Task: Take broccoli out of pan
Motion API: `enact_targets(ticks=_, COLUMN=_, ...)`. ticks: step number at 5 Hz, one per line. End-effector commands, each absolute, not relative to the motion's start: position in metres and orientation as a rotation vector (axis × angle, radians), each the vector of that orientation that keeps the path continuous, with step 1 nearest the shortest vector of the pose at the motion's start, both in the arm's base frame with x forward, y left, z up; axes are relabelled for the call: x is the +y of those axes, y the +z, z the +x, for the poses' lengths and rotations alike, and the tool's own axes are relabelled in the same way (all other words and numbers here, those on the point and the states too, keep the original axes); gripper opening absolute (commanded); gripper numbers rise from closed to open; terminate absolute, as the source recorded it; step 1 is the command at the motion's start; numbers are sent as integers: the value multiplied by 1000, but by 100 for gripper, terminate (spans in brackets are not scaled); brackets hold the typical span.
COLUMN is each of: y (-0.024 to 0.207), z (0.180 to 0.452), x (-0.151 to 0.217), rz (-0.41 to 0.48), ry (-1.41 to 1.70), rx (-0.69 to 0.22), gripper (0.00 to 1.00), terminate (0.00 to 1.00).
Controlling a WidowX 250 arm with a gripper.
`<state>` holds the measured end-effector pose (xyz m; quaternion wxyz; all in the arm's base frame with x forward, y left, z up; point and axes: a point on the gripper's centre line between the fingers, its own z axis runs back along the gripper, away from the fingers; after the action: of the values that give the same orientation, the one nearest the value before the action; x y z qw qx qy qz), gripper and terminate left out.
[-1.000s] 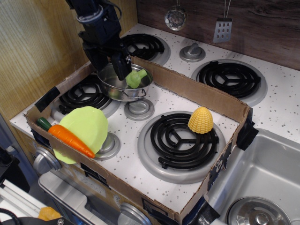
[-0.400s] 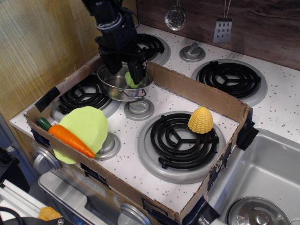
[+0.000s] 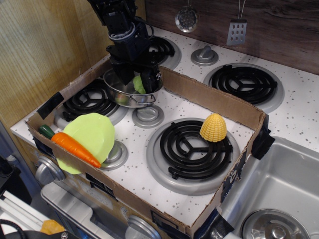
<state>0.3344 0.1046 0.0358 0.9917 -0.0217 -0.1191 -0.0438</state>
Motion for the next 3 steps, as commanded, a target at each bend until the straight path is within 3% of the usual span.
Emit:
enact_targets(ticks=1, y=39, z=346, x=109, rz=-35, ry=-100, rx=-275, gripper=100, terminate=0)
enact_targets(ticks=2, y=40, z=355, x=111, rz=-32, ry=-107, rx=-269, gripper=100, terminate=0)
enact_targets(ticks=3, y=42, z=360, x=111, rz=-30, ry=-117, rx=-266, gripper=0, terminate=0)
